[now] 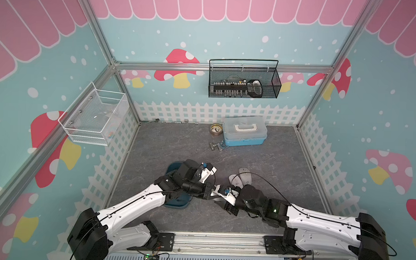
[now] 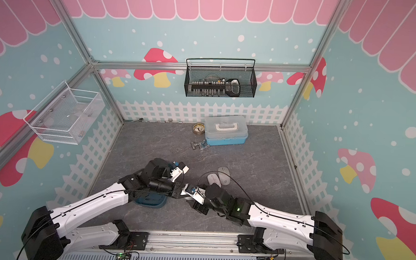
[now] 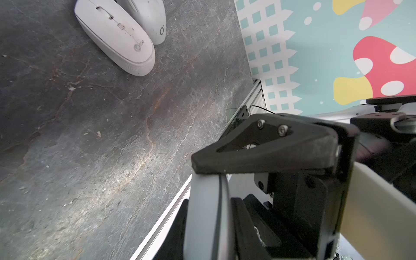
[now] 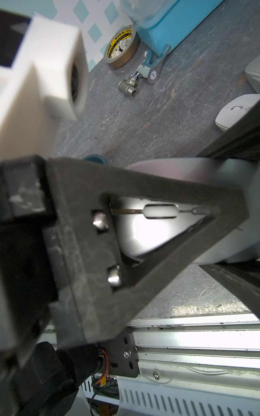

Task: Put the mouse in the storage box
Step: Pick up the mouse from the center of the board.

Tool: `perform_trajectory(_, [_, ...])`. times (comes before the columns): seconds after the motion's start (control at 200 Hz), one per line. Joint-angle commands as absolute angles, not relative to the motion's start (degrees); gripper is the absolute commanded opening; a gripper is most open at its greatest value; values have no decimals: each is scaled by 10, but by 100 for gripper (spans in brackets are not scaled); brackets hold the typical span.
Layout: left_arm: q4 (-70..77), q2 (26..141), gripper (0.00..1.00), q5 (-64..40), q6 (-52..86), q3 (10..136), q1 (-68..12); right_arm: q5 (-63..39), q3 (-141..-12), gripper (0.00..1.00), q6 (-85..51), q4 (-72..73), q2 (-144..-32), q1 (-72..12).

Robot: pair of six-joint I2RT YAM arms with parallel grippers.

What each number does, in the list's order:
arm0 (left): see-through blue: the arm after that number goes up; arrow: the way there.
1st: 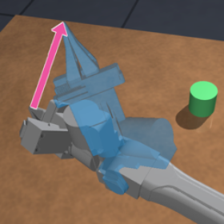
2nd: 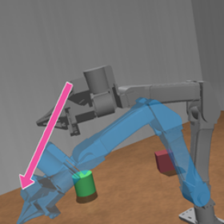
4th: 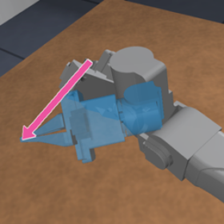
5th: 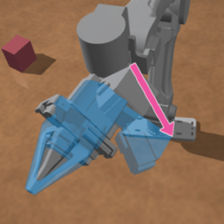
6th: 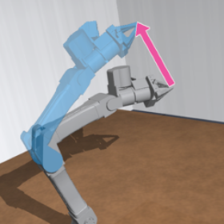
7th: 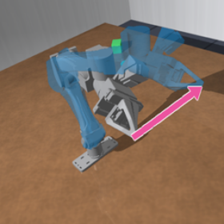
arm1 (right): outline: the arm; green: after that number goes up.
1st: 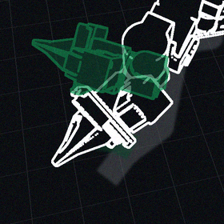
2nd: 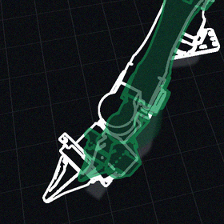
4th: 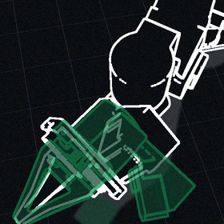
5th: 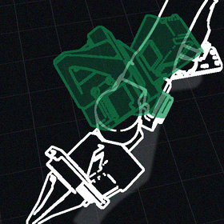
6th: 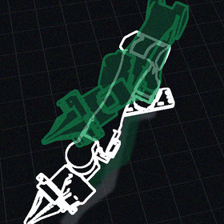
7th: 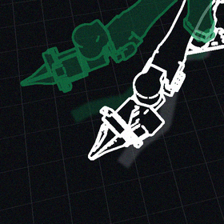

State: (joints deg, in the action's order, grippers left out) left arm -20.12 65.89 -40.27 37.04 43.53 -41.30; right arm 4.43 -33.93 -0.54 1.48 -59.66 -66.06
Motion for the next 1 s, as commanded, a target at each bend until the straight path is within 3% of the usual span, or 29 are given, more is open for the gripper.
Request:
perform_trajectory(0.0, [-201, 652, 8, -385, 372, 448, -412, 55, -341, 90, 2, 21, -591, -665])
perform_trajectory(0.015, [-202, 651, 7, -383, 371, 447, -410, 57, -339, 97, 0, 23, -588, -665])
perform_trajectory(0.035, [-206, 649, 7, -381, 369, 447, -408, 61, -336, 99, -1, 26, -586, -664])
perform_trajectory(0.16, [-246, 626, 7, -376, 349, 443, -358, 80, -313, 99, -8, 36, -560, -664])
perform_trajectory(0.38, [-383, 565, 7, -387, 262, 463, -163, 89, -270, 99, -17, 53, -517, -664])
perform_trajectory(0.48, [-445, 560, 8, -330, 230, 488, -106, 112, -274, 99, -21, 57, -520, -664])
perform_trajectory(0.64, [-483, 570, 9, -242, 221, 502, -87, 127, -276, 99, -14, 49, -527, -664])
perform_trajectory(0.996, [-470, 605, 12, -219, 249, 471, -95, 148, -283, 99, -33, 31, -558, -664])
